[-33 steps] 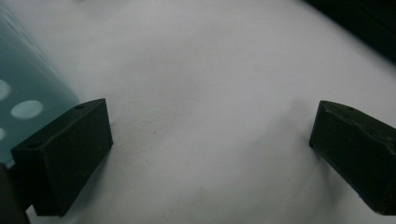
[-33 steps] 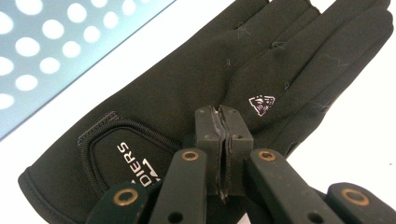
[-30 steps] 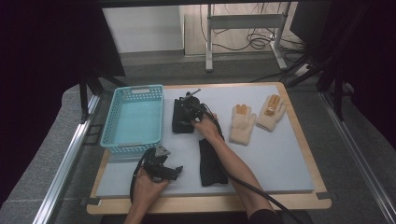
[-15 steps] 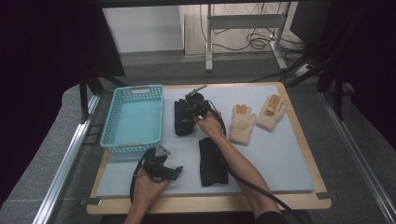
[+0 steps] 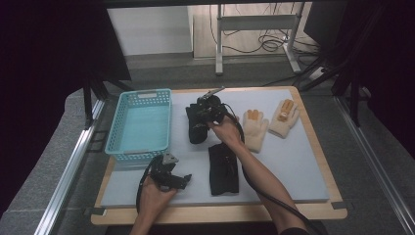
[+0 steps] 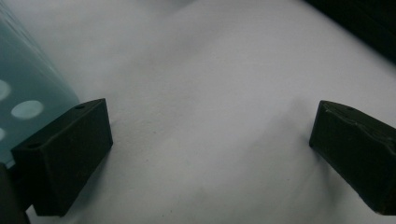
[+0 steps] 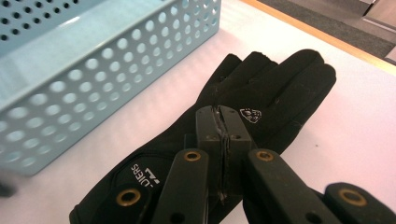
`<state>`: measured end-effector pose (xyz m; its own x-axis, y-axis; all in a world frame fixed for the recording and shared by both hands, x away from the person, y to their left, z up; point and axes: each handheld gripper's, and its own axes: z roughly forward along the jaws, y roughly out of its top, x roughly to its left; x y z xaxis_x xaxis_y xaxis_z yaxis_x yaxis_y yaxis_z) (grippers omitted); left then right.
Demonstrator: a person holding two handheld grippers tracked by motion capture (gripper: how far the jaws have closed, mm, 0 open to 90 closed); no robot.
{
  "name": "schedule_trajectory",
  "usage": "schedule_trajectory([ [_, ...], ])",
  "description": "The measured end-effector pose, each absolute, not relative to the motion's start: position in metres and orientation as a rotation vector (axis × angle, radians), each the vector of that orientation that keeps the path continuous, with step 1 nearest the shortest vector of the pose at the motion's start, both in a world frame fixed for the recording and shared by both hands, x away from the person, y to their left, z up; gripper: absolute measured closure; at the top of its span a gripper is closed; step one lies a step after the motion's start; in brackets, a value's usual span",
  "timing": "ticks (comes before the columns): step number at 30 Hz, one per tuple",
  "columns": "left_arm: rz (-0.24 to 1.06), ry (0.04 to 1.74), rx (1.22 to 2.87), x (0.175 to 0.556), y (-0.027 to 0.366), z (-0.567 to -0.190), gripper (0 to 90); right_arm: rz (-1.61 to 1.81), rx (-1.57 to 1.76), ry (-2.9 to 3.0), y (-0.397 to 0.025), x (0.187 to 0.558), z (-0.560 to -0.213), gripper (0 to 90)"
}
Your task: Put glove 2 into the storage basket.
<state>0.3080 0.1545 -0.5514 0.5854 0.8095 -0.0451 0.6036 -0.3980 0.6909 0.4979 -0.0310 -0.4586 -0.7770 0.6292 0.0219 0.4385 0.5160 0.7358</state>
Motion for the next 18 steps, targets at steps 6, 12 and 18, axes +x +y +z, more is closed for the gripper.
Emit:
schedule_trajectory([
  [6,0.394,1.117,2.143,0.308,0.155,-0.551,0.0,1.164,0.897,2.492,-0.052,0.478,-0.441,87.5],
  [12,0.395,1.115,2.141,0.308,0.155,-0.551,0.0,1.196,0.876,2.481,-0.069,0.457,-0.428,87.5],
  [18,0.395,1.116,2.141,0.308,0.155,-0.551,0.0,1.214,0.861,2.479,-0.086,0.435,-0.422,87.5],
])
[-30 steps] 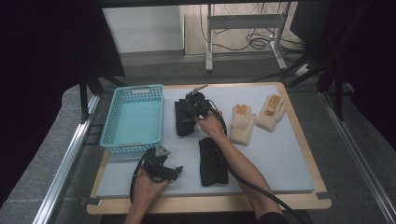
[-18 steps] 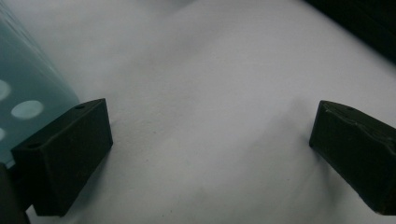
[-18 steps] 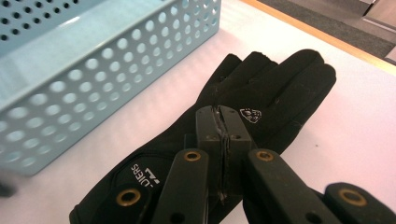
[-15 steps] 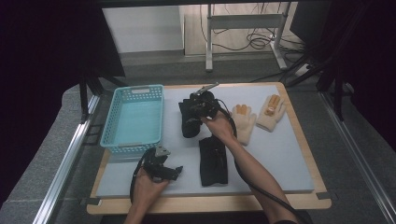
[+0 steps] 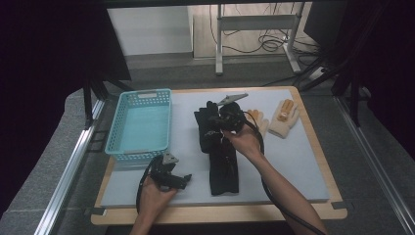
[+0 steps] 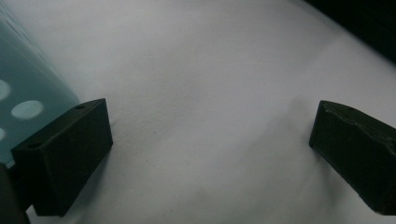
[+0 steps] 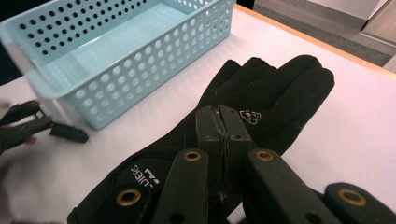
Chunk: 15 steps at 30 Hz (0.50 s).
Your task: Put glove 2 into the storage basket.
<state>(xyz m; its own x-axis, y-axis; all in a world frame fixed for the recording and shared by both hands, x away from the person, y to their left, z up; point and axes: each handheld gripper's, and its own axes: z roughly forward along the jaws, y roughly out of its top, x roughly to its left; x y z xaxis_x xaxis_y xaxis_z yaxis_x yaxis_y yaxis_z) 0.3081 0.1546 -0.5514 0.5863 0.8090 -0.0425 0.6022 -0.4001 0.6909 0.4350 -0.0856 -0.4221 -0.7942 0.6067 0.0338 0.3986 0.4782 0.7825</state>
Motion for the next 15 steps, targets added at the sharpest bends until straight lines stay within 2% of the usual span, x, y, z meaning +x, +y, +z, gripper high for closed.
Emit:
schedule_trajectory([
  [15,0.395,1.119,2.133,0.308,0.154,-0.552,0.0,1.229,0.828,2.499,-0.112,0.390,-0.423,87.5],
])
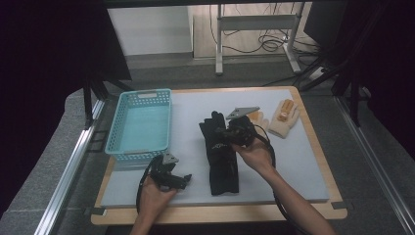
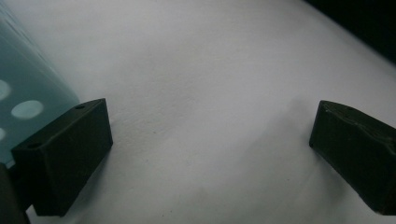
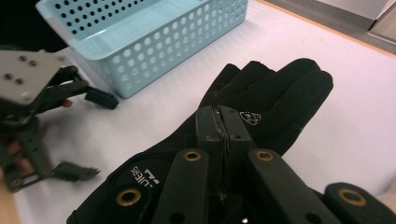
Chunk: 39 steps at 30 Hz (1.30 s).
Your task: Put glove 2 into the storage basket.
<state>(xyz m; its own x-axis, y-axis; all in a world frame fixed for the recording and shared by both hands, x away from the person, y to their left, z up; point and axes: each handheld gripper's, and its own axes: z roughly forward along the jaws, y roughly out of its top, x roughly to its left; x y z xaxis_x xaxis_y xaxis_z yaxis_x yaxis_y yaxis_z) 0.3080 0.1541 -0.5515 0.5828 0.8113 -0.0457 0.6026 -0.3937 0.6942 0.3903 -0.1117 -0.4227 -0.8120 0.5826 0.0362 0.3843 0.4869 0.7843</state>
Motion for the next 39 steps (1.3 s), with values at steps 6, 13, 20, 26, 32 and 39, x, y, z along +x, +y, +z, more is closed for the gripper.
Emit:
schedule_trajectory([
  [6,0.395,1.119,2.134,0.308,0.154,-0.551,0.0,1.244,0.829,2.498,-0.121,0.373,-0.424,87.5],
  [13,0.393,1.122,2.134,0.308,0.154,-0.551,0.0,1.219,0.847,2.493,-0.129,0.355,-0.432,87.5],
  [20,0.394,1.121,2.134,0.308,0.154,-0.551,0.0,1.251,0.898,2.471,-0.130,0.336,-0.438,87.5],
  [26,0.396,1.121,2.133,0.308,0.154,-0.552,0.0,1.263,0.960,2.454,-0.132,0.328,-0.452,87.4],
  [32,0.396,1.121,2.133,0.308,0.154,-0.551,0.0,1.206,1.016,2.522,-0.135,0.322,-0.487,81.1],
  [39,0.397,1.120,2.135,0.308,0.154,-0.551,0.0,1.153,0.982,2.419,-0.139,0.350,-0.473,69.0],
])
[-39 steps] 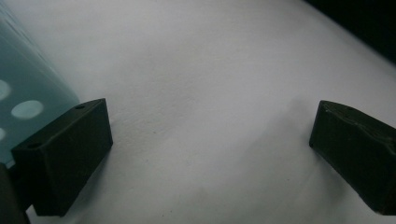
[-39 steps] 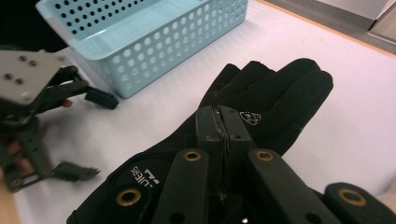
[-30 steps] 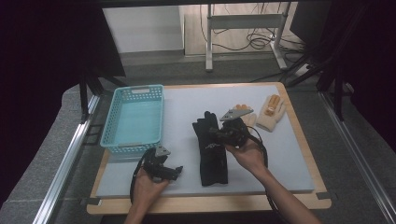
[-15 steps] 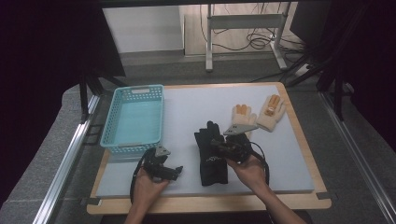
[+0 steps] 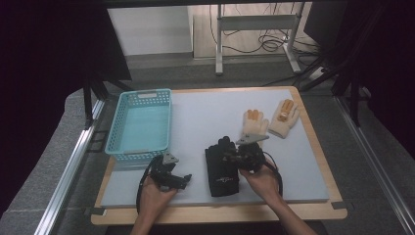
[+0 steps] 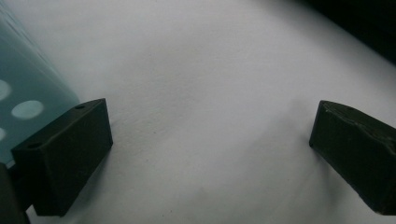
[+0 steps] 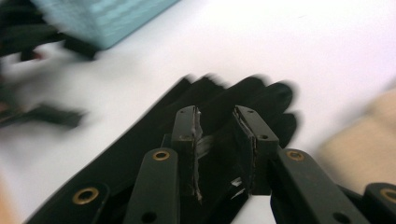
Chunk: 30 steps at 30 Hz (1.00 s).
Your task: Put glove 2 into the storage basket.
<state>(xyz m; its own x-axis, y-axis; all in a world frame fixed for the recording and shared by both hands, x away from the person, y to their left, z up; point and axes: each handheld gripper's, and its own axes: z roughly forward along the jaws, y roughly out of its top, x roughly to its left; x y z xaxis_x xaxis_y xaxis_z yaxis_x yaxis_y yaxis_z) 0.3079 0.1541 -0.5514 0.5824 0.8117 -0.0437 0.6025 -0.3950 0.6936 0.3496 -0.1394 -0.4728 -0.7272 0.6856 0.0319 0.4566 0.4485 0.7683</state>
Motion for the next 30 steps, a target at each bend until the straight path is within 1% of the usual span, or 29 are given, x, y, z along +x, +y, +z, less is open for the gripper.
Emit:
schedule_trajectory([
  [2,0.396,1.122,2.133,0.308,0.154,-0.551,0.0,1.161,1.029,2.416,-0.139,0.367,-0.473,67.2],
  [3,0.397,1.117,2.139,0.308,0.154,-0.551,0.0,1.158,1.046,2.416,-0.138,0.375,-0.475,64.5],
  [4,0.397,1.117,2.139,0.308,0.154,-0.551,0.0,1.158,1.046,2.416,-0.138,0.375,-0.475,64.5],
  [5,0.396,1.118,2.140,0.308,0.154,-0.551,0.0,1.134,1.071,2.427,-0.133,0.390,-0.478,56.0],
  [7,0.395,1.118,2.140,0.308,0.154,-0.551,0.0,1.118,1.104,2.443,-0.126,0.401,-0.484,48.3],
  [10,0.395,1.113,2.149,0.308,0.155,-0.551,0.0,1.088,1.139,2.491,-0.117,0.411,-0.493,45.5],
  [11,0.395,1.114,2.150,0.308,0.155,-0.551,0.0,1.067,1.145,2.504,-0.114,0.412,-0.496,47.4],
  [12,0.395,1.114,2.150,0.308,0.155,-0.551,0.0,1.067,1.145,2.504,-0.114,0.412,-0.496,47.4],
  [13,0.396,1.113,2.149,0.308,0.155,-0.551,0.0,1.028,1.123,2.522,-0.110,0.410,-0.502,67.1],
  [14,0.395,1.113,2.150,0.308,0.155,-0.551,0.0,1.012,1.088,2.520,-0.109,0.408,-0.503,78.1],
  [15,0.396,1.113,2.150,0.308,0.155,-0.551,0.0,1.000,1.045,2.524,-0.109,0.406,-0.503,86.7],
  [16,0.395,1.114,2.149,0.308,0.155,-0.551,0.0,1.006,1.020,2.540,-0.108,0.405,-0.503,88.4],
  [19,0.395,1.114,2.149,0.308,0.155,-0.551,0.0,1.008,0.994,2.543,-0.108,0.400,-0.499,88.6],
  [25,0.396,1.112,2.150,0.308,0.155,-0.551,0.0,1.081,0.947,2.475,-0.118,0.390,-0.470,88.6],
  [27,0.396,1.117,2.139,0.308,0.154,-0.551,0.0,1.079,0.944,2.468,-0.121,0.391,-0.465,88.0],
  [28,0.397,1.117,2.140,0.308,0.154,-0.551,0.0,1.072,0.957,2.482,-0.122,0.393,-0.466,79.2],
  [29,0.397,1.117,2.140,0.308,0.154,-0.551,0.0,1.072,0.957,2.482,-0.122,0.393,-0.466,79.2],
  [30,0.396,1.117,2.140,0.308,0.154,-0.551,0.0,1.073,0.974,2.486,-0.123,0.396,-0.469,66.6],
])
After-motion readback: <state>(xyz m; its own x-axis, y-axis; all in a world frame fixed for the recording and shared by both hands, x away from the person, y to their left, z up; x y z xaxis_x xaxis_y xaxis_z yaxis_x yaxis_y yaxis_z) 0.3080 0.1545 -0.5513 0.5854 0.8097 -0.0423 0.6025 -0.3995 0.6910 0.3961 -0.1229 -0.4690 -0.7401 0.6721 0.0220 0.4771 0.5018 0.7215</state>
